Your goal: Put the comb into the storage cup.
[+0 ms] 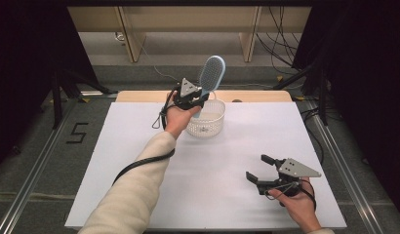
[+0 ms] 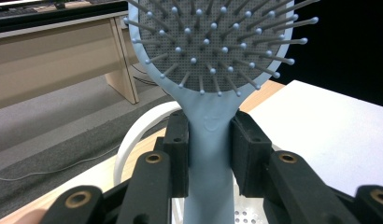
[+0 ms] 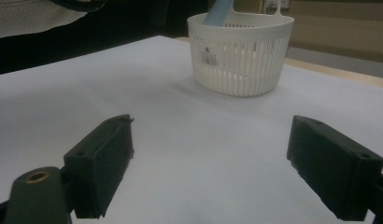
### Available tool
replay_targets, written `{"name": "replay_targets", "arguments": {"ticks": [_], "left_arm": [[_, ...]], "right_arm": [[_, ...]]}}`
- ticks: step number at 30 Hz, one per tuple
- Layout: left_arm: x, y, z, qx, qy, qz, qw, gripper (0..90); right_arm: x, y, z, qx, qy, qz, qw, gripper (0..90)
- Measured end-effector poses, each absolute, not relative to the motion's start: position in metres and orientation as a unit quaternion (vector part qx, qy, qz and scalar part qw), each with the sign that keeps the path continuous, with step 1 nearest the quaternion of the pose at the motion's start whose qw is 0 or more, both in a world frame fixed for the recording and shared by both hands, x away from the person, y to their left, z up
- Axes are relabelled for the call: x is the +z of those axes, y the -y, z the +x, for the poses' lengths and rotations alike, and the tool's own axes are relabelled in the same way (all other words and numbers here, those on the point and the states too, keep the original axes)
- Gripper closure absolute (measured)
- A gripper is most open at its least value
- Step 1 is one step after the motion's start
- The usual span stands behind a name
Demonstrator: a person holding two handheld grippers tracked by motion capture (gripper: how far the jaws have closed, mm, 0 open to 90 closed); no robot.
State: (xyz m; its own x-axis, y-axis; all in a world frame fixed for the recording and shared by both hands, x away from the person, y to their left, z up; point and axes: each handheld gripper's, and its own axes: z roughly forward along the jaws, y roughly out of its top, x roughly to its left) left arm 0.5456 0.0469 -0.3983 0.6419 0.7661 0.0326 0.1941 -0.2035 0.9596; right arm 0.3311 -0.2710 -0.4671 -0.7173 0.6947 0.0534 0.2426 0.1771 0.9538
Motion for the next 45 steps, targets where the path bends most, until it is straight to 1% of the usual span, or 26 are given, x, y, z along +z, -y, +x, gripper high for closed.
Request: {"name": "replay_targets", "arguments": {"ticks": [45], "left_arm": [[-0.412,-0.045,0.547,0.254,-0.319,0.746,0.527,69.8]], "right_arm": [[-0.467,0.271,0.331,0.558,-0.741,0.316,0.202,15.3]]}}
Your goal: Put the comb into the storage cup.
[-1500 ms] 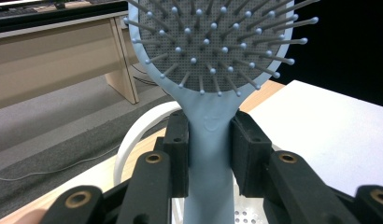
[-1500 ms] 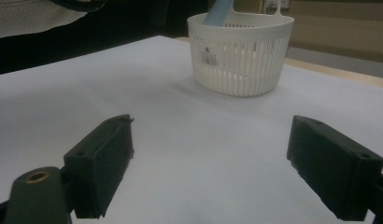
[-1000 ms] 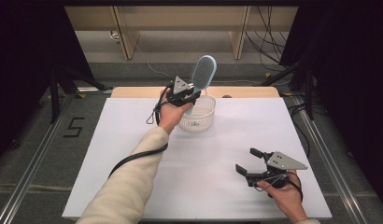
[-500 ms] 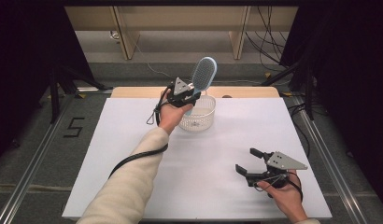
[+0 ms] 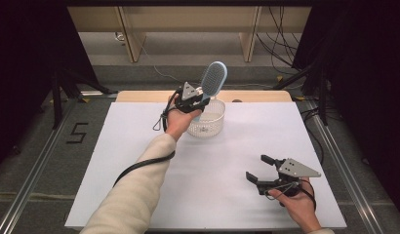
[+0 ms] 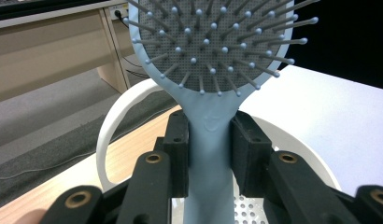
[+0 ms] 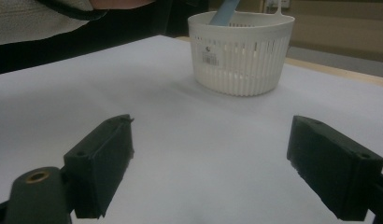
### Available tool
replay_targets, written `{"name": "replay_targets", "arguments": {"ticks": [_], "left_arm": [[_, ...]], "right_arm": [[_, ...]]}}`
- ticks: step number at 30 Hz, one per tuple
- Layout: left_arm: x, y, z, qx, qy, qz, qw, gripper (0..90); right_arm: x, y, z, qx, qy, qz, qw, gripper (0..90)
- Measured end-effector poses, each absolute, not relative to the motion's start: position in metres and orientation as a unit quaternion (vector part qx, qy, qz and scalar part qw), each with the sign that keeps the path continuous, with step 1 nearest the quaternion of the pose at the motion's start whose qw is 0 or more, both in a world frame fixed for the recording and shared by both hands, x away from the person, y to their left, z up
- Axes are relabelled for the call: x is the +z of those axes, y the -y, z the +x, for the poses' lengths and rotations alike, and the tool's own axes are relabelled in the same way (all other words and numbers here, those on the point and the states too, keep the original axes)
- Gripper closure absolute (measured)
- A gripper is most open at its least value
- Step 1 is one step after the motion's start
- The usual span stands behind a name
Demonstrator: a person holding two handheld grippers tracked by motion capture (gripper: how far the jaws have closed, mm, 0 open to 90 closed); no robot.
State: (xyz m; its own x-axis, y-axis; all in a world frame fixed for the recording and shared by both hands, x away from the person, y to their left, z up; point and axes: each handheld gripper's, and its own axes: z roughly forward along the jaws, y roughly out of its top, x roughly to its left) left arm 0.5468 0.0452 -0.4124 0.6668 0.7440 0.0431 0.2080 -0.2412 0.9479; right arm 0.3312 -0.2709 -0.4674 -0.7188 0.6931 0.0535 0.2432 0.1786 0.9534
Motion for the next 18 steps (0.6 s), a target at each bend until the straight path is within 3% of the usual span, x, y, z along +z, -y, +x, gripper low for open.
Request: {"name": "replay_targets", "arguments": {"ticks": [18], "left_arm": [[-0.415,-0.0442,0.5473,0.254,-0.313,0.755,0.517,69.7]], "right_arm": [[-0.4679,0.271,0.3317,0.556,-0.743,0.314,0.202,15.3]]}}
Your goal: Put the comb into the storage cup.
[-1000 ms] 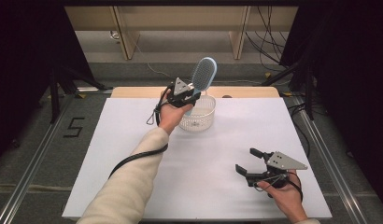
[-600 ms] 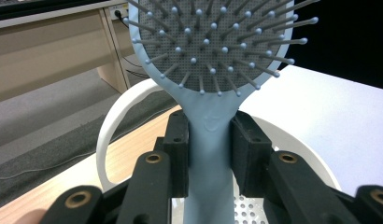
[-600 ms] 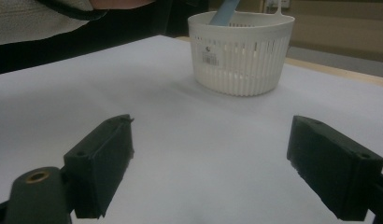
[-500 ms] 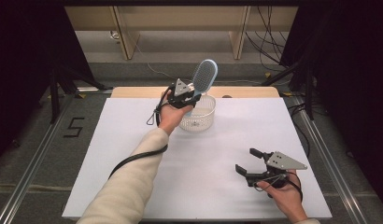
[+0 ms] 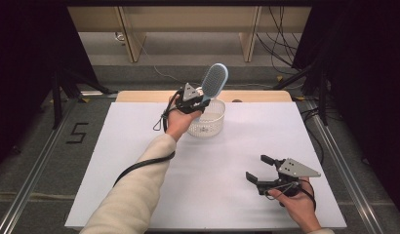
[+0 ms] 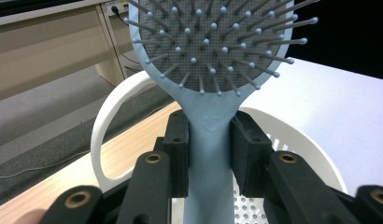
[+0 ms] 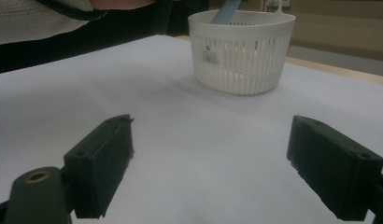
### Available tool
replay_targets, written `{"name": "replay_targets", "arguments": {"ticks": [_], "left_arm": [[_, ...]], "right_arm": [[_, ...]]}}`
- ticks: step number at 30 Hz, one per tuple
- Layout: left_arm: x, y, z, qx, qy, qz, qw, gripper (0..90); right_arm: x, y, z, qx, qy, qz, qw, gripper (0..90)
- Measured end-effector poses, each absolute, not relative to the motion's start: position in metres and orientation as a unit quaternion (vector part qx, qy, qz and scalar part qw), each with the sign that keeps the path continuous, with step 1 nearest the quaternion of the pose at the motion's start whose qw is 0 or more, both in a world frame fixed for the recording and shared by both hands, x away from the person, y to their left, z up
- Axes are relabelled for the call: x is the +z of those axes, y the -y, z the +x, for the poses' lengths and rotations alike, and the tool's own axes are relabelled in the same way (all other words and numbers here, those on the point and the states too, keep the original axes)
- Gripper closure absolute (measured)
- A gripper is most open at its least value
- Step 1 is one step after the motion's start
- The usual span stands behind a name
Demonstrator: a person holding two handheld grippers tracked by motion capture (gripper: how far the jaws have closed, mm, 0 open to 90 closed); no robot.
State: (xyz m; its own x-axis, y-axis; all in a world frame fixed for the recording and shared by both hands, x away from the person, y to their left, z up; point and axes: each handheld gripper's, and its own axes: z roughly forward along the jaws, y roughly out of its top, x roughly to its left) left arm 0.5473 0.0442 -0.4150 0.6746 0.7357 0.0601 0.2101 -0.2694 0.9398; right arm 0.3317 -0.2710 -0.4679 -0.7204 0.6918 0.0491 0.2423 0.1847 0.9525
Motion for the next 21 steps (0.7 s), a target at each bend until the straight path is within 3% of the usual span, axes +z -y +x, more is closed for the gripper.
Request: {"name": "replay_targets", "arguments": {"ticks": [21], "left_arm": [[-0.4184,-0.0423,0.5486,0.25,-0.31,0.763,0.51,69.6]], "right_arm": [[-0.4678,0.2709,0.3314,0.555,-0.742,0.317,0.201,15.3]]}}
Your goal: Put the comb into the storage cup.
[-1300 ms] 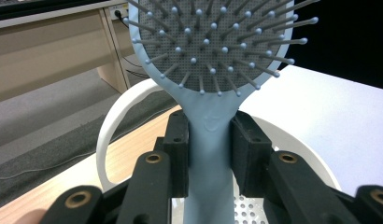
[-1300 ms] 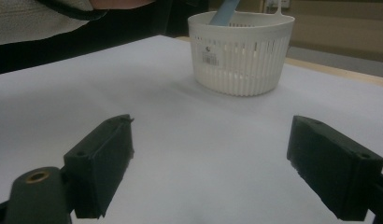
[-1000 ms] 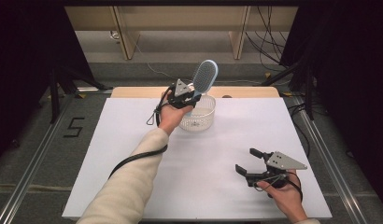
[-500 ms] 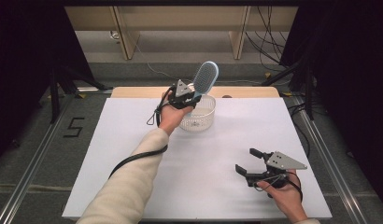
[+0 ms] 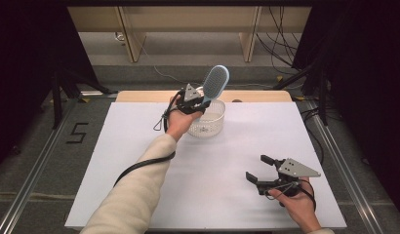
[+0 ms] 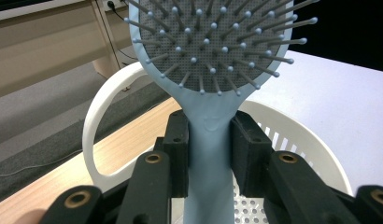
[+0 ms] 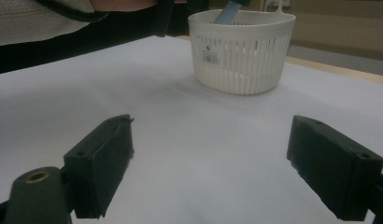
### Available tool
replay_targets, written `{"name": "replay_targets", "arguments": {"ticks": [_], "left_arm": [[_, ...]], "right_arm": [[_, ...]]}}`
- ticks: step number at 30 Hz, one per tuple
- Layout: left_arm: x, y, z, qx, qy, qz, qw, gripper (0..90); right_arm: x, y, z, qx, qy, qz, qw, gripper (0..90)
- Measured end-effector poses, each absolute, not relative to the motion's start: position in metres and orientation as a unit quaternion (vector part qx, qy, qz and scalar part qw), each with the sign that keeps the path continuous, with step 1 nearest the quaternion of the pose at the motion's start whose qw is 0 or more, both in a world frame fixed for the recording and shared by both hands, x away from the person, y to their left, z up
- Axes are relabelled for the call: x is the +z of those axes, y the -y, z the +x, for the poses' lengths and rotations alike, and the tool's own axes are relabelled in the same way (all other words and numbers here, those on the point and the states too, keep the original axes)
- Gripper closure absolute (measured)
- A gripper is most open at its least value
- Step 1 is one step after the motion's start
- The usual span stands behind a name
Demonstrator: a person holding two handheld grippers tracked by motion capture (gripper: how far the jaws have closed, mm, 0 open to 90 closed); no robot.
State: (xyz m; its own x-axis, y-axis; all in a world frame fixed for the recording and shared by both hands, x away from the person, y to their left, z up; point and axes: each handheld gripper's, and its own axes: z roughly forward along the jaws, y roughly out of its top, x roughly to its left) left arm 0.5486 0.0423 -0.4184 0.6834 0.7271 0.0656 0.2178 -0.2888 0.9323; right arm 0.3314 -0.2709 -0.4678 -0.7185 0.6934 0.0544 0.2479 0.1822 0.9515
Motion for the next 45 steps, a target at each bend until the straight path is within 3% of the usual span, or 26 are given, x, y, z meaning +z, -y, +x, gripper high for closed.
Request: {"name": "replay_targets", "arguments": {"ticks": [45], "left_arm": [[-0.427,-0.0383,0.5502,0.241,-0.309,0.782,0.485,69.3]], "right_arm": [[-0.4681,0.2709,0.3317,0.558,-0.741,0.316,0.199,15.3]]}}
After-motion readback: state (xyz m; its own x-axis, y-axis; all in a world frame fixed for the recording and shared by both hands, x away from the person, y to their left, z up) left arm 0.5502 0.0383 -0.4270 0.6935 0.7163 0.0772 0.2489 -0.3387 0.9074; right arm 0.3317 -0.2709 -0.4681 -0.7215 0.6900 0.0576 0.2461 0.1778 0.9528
